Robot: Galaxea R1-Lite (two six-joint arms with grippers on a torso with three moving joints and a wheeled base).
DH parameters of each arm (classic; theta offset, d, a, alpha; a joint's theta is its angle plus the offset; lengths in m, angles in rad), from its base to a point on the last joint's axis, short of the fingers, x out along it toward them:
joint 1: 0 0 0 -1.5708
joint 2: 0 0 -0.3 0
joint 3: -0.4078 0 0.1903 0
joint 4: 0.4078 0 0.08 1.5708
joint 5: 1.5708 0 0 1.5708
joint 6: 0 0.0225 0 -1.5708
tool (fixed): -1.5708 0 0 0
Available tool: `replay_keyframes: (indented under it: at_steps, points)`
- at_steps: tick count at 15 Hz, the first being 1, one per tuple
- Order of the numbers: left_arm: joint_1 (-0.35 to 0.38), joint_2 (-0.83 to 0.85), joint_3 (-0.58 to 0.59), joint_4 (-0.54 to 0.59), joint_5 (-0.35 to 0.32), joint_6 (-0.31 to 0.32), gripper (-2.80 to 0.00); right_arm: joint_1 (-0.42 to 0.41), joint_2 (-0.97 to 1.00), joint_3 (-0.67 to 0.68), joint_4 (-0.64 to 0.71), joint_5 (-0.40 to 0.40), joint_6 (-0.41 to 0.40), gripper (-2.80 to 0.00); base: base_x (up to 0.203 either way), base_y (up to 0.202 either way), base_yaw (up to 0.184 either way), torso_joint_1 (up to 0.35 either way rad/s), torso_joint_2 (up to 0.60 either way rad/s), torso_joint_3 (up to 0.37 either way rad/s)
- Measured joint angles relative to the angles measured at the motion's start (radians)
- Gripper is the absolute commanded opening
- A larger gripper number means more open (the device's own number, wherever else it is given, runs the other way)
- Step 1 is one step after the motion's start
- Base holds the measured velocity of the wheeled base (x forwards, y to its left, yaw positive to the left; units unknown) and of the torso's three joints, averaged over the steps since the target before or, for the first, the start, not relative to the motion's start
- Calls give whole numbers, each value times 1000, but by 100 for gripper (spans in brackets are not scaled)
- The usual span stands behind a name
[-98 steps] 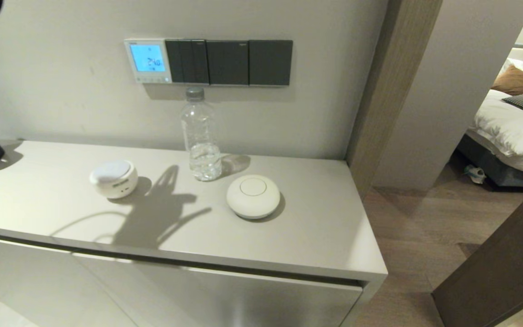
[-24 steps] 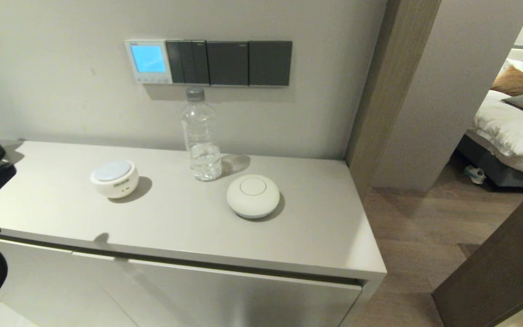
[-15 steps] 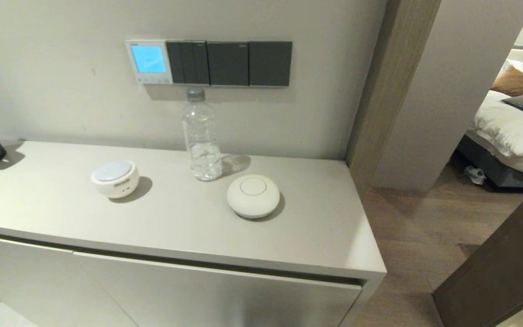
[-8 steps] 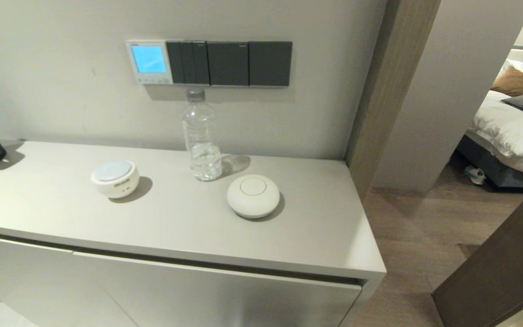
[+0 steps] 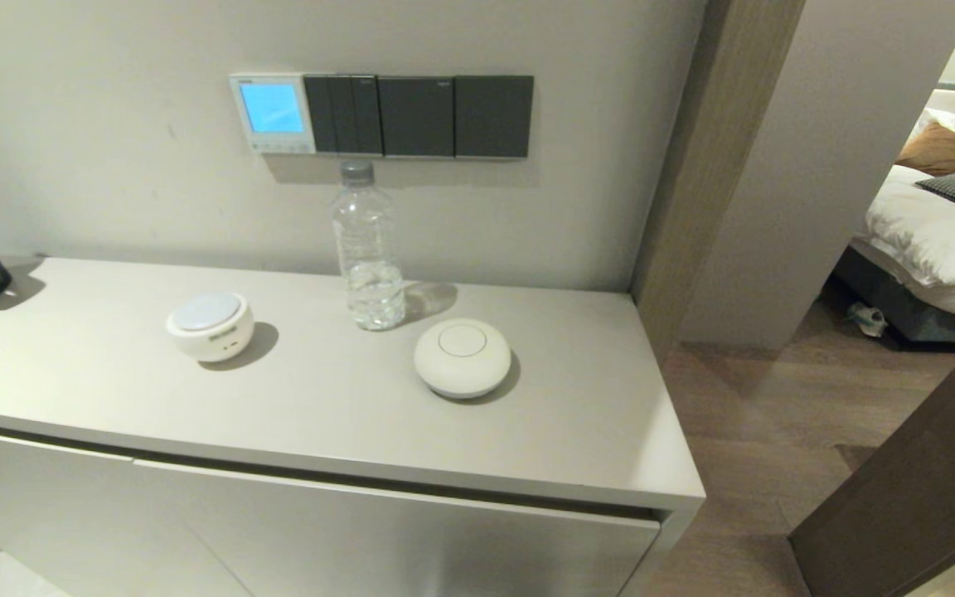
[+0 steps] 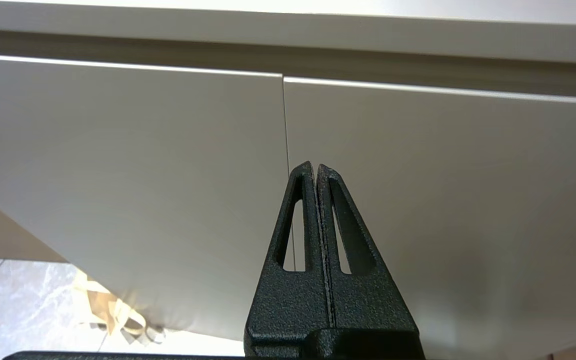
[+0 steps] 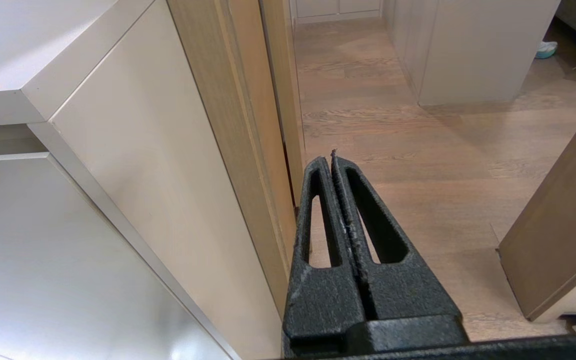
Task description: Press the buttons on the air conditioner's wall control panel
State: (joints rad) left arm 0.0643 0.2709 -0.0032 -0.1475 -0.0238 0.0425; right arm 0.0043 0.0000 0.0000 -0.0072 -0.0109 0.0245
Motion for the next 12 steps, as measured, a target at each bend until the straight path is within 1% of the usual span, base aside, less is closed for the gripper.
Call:
replay_keyframes:
  at_steps: [3,5,6,8,10,12]
  points:
    - [0,-1,0,3,6,1,-280,0,0,0,0,0,0,-280,0,0,0,0,0,0]
    - [0,-1,0,-24,49,10,-280,0,0,0,0,0,0,-280,0,0,0,0,0,0]
    - [0,-1,0,-23,57,11,-280,0,0,0,0,0,0,-280,0,0,0,0,0,0]
    - [0,-1,0,-7,48,13,-280,0,0,0,0,0,0,-280,0,0,0,0,0,0]
    - [-17,-27,0,52,16,12,-280,0,0,0,0,0,0,-280,0,0,0,0,0,0]
    - [-44,-92,-10,133,-11,11,-280,0,0,0,0,0,0,-280,0,0,0,0,0,0]
